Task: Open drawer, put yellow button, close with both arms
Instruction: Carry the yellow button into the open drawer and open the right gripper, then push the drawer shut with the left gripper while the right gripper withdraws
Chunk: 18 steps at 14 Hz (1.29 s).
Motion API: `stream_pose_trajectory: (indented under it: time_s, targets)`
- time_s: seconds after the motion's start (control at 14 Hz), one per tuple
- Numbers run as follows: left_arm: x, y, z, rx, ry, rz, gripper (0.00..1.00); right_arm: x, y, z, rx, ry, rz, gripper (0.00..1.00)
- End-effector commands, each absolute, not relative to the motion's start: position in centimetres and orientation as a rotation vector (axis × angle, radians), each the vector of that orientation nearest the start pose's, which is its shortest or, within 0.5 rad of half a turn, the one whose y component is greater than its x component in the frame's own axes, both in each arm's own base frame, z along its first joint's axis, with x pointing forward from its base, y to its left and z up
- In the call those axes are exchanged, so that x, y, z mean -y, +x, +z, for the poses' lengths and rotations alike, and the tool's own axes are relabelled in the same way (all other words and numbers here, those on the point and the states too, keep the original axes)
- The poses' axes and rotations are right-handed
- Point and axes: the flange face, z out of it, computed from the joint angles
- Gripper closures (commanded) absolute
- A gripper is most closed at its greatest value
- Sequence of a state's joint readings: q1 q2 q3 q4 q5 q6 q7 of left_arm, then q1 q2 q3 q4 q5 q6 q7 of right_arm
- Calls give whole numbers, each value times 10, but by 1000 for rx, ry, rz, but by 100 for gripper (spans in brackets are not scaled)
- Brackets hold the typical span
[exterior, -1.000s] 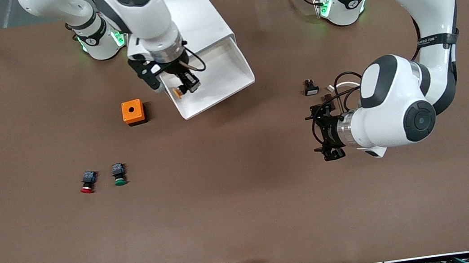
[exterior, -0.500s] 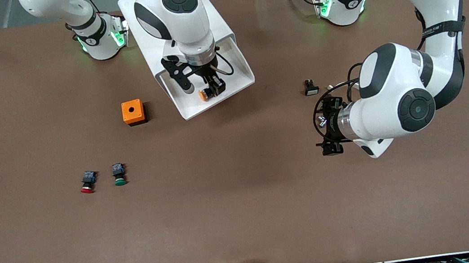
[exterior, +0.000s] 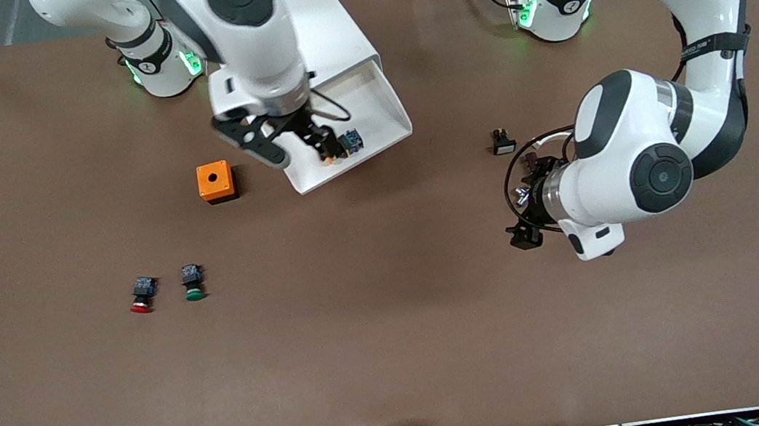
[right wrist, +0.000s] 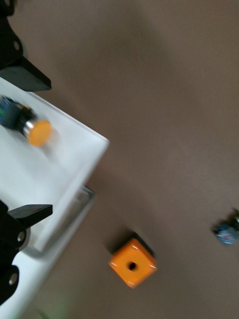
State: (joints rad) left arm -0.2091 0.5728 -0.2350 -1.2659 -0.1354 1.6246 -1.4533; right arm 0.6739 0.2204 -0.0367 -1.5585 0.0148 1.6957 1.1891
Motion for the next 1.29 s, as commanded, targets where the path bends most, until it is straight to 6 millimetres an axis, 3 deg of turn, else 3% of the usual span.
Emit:
stream_pose_trajectory:
  time_s: [0.0, 0.14, 0.29, 0.5, 0.71, 0.93, 1.07, 1.21]
  targets:
    - [296, 626, 417, 1437, -2736, 495, 0, -286, 542, 521, -570, -3153, 156, 0]
    - [337, 610, 408, 1320, -2796, 433, 0, -210, 572, 521, -351, -3181, 195, 0]
    - [369, 591, 395, 1039, -2885, 308, 0, -138, 590, 521, -185, -3189, 232, 0]
    - [408, 569, 388, 784, -3031, 296, 0, -45, 600, 523, -16, -3178, 278, 0]
    - [459, 530, 376, 666, -3118, 287, 0, 4, 597, 530, 83, -3187, 323, 0]
    - [503, 488, 372, 629, -3118, 295, 0, 43, 592, 553, -13, -3172, 342, 0]
    - [523, 465, 370, 635, -3107, 318, 0, 56, 593, 560, -41, -3175, 319, 0]
    - [545, 424, 363, 646, -3078, 392, 0, 64, 594, 565, -30, -3177, 301, 0]
